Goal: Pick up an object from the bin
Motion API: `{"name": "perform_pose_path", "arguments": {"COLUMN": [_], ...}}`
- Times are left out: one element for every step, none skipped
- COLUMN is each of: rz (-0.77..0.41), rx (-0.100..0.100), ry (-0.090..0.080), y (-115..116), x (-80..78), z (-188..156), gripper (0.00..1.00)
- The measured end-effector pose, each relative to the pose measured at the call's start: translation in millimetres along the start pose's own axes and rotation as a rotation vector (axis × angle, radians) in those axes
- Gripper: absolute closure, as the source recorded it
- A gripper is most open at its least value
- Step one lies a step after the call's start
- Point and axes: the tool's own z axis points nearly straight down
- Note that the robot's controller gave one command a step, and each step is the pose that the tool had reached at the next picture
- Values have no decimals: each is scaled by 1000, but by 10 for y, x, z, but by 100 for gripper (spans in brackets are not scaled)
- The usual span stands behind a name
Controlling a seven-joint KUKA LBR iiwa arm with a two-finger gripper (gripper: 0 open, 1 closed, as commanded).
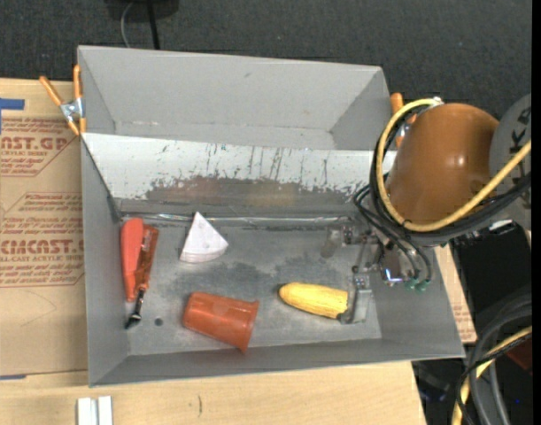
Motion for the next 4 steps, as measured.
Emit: {"name": "perform_pose_path", "arguments": {"rz": [0,-76,-157,-229], "rx": [0,1,1,1], "ry": [-8,-11,-13,-10], "y": [0,32,16,3], "x": [-16,-33,-68,-161], "z": [-43,311,898,1334], "gripper": [0,0,0,100]}}
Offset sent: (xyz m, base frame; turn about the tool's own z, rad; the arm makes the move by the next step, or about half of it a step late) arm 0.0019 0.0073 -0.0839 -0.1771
